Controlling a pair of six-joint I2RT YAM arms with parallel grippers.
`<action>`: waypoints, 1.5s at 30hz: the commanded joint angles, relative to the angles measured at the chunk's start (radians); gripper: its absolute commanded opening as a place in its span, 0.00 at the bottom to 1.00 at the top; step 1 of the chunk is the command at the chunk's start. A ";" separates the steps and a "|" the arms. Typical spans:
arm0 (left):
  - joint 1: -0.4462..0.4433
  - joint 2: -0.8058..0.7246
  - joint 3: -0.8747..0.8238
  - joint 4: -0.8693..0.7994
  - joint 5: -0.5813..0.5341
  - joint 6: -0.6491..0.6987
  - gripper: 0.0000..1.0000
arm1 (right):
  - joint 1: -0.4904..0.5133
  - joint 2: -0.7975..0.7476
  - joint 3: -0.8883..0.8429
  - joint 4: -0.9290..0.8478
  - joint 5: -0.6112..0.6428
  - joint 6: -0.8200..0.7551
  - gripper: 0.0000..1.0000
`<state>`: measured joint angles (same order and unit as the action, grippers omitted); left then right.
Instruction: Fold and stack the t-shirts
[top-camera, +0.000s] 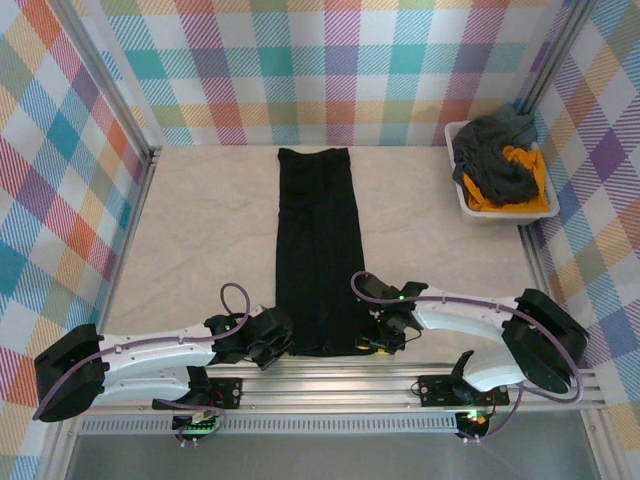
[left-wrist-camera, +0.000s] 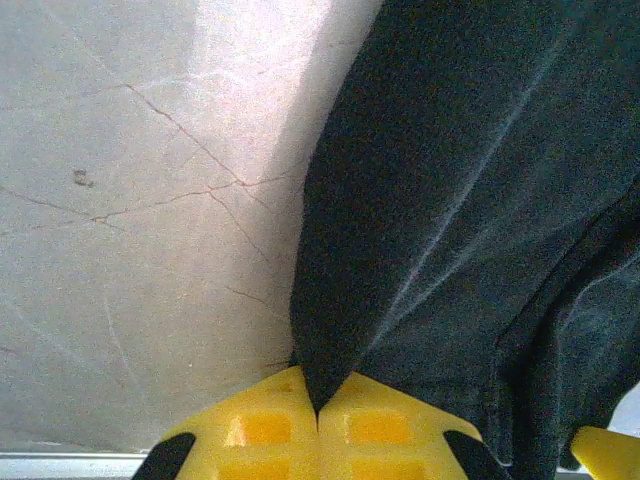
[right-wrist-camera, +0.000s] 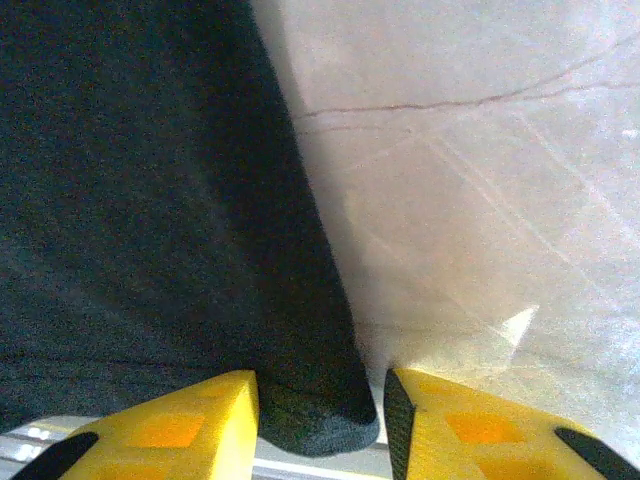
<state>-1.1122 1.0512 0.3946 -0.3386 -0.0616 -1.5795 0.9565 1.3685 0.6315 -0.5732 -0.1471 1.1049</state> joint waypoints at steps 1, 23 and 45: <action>-0.010 -0.018 -0.020 -0.031 -0.019 -0.010 0.00 | 0.019 0.016 -0.009 0.023 -0.005 0.048 0.38; 0.320 -0.052 0.297 -0.016 -0.017 0.314 0.00 | -0.302 -0.011 0.430 -0.129 -0.021 -0.156 0.00; 0.734 0.704 0.966 -0.060 0.130 0.707 0.77 | -0.623 0.733 1.161 -0.165 -0.145 -0.432 0.50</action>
<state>-0.3870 1.8069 1.3048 -0.3634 0.1108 -0.9562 0.3443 2.1361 1.7832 -0.7147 -0.2897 0.7483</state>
